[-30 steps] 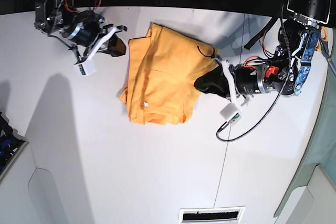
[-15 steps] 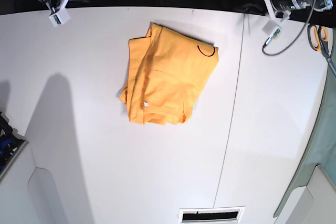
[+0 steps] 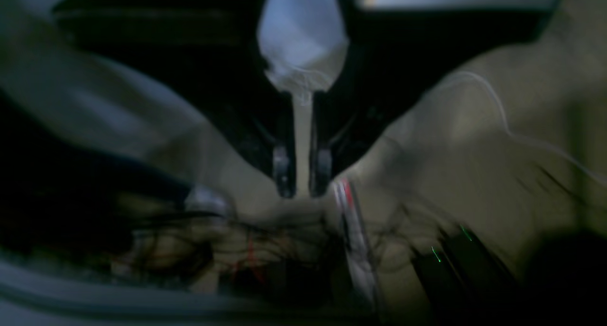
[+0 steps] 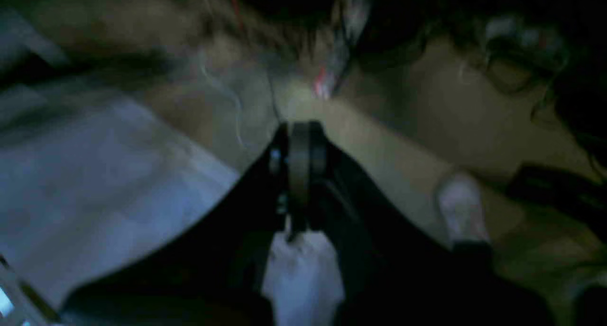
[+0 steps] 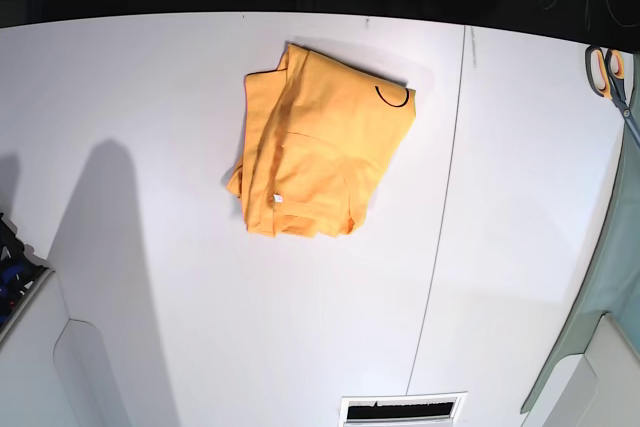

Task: Layout the t-shirt on the table in an organized manner, then fold the t-shirt properly

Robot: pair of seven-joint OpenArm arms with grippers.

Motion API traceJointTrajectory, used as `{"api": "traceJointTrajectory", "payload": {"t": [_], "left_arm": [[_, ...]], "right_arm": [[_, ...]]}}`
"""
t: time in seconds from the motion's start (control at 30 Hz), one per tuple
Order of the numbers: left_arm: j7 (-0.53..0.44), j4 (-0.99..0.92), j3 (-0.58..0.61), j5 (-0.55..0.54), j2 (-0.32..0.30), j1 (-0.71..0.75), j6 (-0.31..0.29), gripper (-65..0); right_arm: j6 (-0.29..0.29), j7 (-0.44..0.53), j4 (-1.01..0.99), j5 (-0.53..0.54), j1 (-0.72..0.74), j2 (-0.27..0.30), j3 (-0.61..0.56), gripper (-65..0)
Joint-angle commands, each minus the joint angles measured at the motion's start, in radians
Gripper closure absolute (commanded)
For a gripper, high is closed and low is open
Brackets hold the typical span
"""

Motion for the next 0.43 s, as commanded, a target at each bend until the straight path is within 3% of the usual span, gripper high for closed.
{"api": "traceJointTrajectory", "payload": {"t": [0.0, 0.1, 0.23, 0.4], "left_arm": [[-0.02, -0.066, 0.024, -0.005, -0.004, -0.024, 0.045, -5.8], [-0.085, -0.327, 0.137, 0.008, -0.004, -0.163, 0.143, -5.8], [-0.202, -0.642, 0.303, 0.041, 0.017, -0.354, 0.151, -5.8], [-0.221, -0.834, 0.392, 0.087, 0.077, -0.515, 0.232, -5.8]], "right_arm": [[0.0, 0.009, -0.041, -0.022, 0.019, 0.011, -0.027, 0.0], [-0.046, 0.008, -0.208, -0.095, 0.108, 0.004, -0.119, 0.0], [-0.085, 0.048, -0.429, -0.18, 0.243, -0.033, -0.168, 0.0], [-0.084, 0.08, -0.589, -0.191, 0.4, -0.071, -0.168, 0.0]]}}
